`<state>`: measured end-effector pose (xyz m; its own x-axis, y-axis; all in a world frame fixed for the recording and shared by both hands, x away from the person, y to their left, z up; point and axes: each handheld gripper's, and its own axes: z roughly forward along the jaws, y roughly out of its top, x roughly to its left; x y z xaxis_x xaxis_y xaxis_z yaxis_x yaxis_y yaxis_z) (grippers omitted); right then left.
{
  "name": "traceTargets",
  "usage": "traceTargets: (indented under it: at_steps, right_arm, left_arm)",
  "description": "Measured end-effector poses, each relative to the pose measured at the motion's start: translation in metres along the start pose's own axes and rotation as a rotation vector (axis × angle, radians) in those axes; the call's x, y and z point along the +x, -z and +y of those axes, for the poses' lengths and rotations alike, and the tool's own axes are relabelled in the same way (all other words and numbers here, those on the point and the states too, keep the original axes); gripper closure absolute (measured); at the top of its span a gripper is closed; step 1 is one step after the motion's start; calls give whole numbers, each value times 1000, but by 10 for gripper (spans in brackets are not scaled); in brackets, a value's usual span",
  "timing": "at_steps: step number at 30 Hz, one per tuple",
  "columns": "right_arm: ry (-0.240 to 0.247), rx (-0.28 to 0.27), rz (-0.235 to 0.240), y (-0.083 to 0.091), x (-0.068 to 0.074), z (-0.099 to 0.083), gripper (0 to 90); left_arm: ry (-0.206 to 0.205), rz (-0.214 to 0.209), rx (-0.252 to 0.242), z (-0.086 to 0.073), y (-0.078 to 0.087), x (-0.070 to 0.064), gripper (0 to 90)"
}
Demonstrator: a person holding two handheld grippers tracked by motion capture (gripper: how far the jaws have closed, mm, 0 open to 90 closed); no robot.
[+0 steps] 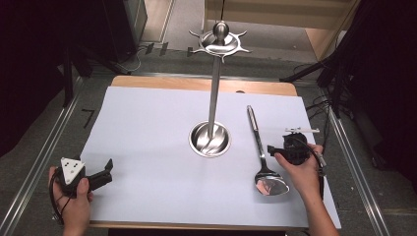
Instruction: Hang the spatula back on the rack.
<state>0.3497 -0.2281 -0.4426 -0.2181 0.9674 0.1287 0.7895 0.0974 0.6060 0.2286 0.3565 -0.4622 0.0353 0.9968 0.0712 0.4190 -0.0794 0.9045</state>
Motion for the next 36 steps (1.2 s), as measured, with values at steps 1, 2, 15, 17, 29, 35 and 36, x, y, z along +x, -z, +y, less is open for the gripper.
traceTargets:
  at_steps: [1, 2, 15, 17, 29, 35, 36]
  right_arm:
    - [10, 8, -4, -1, 1, 1, 340]
    - [10, 8, -4, -1, 1, 1, 340]
    - [33, 87, 16, -14, 27, 17, 523]
    - [36, 97, 15, -16, 30, 18, 524]
    - [-13, 123, 9, -28, 34, 24, 538]
    - [-32, 147, 8, -34, 37, 28, 570]
    - [-27, 151, 2, -35, 37, 28, 578]
  left_arm:
    - [-1, 1, 1, 0, 0, 0, 0]
    - [-1, 1, 1, 0, 0, 0, 0]
    - [-5, -6, -3, 0, 0, 0, 0]
    - [-5, -6, -2, 0, 0, 0, 0]
    - [-9, -8, 0, 0, 0, 0, 0]
    - [-9, -9, -2, 0, 0, 0, 0]
    - [-10, -9, -2, 0, 0, 0, 0]
